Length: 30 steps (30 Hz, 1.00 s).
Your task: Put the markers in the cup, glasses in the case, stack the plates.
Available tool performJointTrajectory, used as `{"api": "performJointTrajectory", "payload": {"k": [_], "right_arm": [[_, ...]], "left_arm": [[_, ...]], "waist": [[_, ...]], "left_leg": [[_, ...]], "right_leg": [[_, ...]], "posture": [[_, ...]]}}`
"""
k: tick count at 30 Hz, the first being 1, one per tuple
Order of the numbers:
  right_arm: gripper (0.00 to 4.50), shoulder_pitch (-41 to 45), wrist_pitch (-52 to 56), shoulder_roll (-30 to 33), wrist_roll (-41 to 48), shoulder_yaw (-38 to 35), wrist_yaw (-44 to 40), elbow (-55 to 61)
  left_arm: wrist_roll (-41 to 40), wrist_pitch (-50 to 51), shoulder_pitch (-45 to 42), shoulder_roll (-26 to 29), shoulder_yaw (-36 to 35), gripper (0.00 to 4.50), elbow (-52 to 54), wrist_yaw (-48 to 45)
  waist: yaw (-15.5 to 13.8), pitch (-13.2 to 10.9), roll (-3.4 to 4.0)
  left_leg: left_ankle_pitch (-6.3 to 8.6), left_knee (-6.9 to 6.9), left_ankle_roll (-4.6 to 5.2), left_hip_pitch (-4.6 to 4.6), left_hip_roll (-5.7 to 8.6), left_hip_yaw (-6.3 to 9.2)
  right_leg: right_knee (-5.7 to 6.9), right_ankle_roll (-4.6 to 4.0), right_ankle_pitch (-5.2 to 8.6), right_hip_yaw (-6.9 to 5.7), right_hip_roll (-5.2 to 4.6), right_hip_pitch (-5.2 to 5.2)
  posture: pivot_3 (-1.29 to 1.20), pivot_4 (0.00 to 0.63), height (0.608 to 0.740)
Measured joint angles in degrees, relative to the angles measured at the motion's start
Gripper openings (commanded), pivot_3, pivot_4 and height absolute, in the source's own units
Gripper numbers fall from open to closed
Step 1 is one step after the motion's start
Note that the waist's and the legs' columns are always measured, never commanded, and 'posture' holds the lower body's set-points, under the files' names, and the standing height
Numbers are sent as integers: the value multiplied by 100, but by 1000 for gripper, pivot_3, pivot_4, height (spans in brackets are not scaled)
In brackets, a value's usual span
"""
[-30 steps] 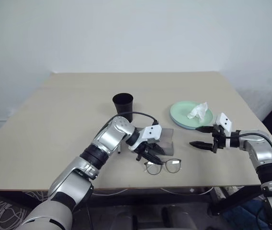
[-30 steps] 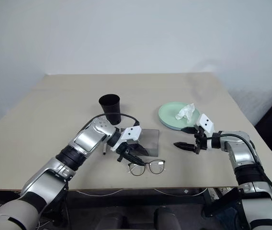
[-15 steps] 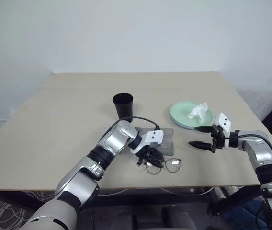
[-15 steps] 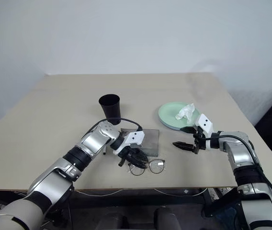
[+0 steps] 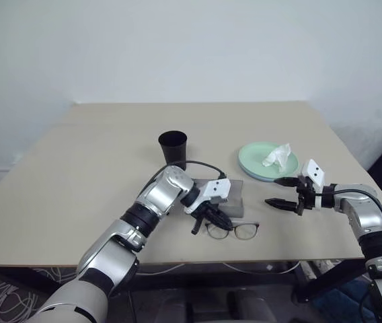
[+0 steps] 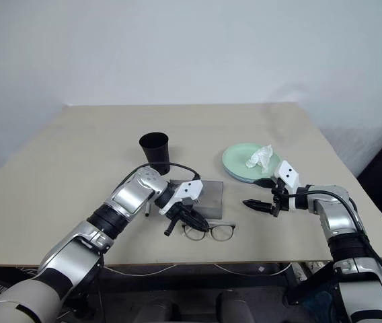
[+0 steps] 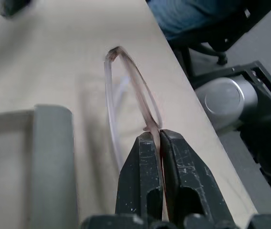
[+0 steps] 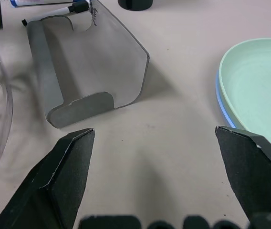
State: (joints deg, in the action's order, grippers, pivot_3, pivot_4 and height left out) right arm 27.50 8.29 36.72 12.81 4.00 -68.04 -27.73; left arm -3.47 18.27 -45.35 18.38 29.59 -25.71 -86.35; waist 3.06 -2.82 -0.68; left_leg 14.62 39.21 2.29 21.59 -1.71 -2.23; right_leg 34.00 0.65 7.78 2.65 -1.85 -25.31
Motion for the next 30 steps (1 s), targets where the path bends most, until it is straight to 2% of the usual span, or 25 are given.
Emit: {"api": "performJointTrajectory", "payload": {"k": [7,12,18,23,30], "right_arm": [[4391,126,-16,0,-4,0,4,-160],[4391,149,-22,-1,-4,4,-27,-216],[4391,120,-9,5,-3,31,-223,-123],[4391,111,5,-3,-3,50,-217,54],[4391,71,40,-17,-2,59,-202,203]], "left_arm": [[-452,328,-36,209,-442,28,564,-103],[-546,232,-458,281,-821,28,440,114],[-99,-742,-995,419,-874,28,-872,522],[146,-1528,-1011,218,-857,28,-1817,599],[405,-2151,-1154,-68,-852,28,-2513,524]], "waist": [[-2,0,0],[-8,0,-1],[2,0,0],[-15,-1,-1],[-18,-1,-2]], "left_leg": [[1,-8,-1,3,2,4],[0,-7,0,3,4,5],[0,-8,0,0,4,2],[1,-9,-1,9,5,4],[1,-7,0,13,9,2]], "right_leg": [[0,0,0,0,1,-4],[0,1,-1,1,2,-2],[0,2,-1,3,2,-1],[-1,4,-2,2,2,-5],[-8,23,-14,9,2,-5]], "posture": [[0,0,740],[0,0,740],[0,0,740],[0,0,740],[0,0,740]]}}
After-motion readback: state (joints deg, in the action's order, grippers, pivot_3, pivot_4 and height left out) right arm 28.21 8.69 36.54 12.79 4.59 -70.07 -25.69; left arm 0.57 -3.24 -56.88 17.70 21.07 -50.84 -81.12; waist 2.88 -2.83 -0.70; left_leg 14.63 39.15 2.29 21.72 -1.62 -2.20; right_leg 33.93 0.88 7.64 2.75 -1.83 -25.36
